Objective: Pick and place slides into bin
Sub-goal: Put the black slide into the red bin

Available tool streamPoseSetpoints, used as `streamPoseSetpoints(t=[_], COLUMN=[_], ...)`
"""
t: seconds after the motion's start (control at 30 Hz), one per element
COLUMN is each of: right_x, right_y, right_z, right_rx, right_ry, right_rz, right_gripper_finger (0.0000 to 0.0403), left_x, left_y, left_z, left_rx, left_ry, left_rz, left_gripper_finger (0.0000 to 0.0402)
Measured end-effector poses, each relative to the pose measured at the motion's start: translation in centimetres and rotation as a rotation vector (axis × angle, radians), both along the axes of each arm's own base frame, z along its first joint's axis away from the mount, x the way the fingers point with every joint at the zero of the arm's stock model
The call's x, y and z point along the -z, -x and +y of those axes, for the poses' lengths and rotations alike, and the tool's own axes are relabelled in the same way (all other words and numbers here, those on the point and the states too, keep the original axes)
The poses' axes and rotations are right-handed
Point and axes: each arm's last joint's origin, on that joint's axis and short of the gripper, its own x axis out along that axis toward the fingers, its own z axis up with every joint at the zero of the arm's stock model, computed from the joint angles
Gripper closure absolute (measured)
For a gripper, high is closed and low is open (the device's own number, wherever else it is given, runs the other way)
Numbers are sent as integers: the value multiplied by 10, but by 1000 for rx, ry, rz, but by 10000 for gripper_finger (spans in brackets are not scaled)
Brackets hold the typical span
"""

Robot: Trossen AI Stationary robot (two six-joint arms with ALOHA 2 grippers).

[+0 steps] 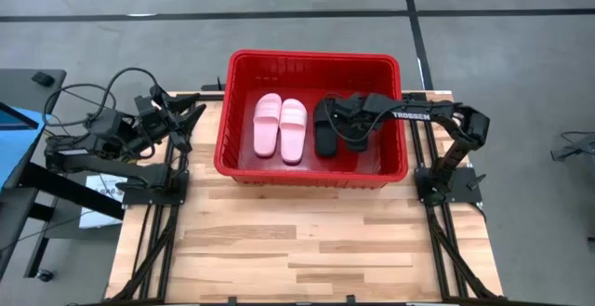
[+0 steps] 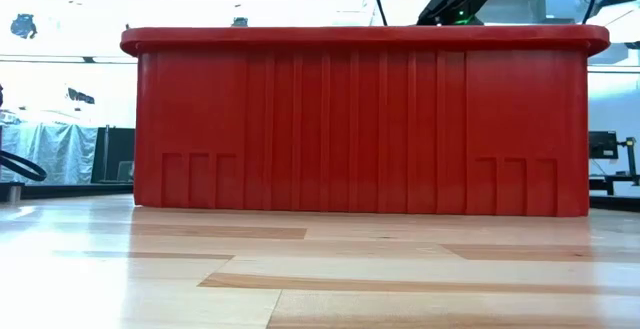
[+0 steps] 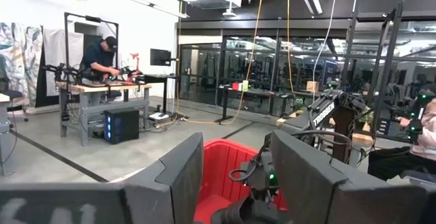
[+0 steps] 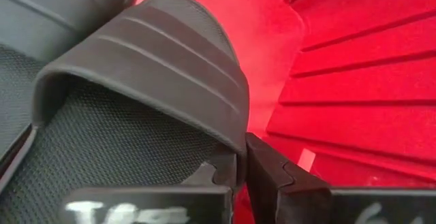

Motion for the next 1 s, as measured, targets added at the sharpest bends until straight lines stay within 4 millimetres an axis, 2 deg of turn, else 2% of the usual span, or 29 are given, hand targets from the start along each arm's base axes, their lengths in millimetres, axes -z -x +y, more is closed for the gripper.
streamPoseSetpoints(t=[0.5, 1.0], right_x=[-1, -2], right_y=[0, 0], right_z=[-2, -13], right_rx=[-1, 4], right_ry=[37, 59], right_rz=[11, -13], right_gripper_finger=[390, 390], left_x=[0, 0], left_y=[0, 0], left_z=[0, 0], left_rx=[0, 1], left_ry=[0, 0], left_rz=[1, 1], left_gripper_finger=[236, 236])
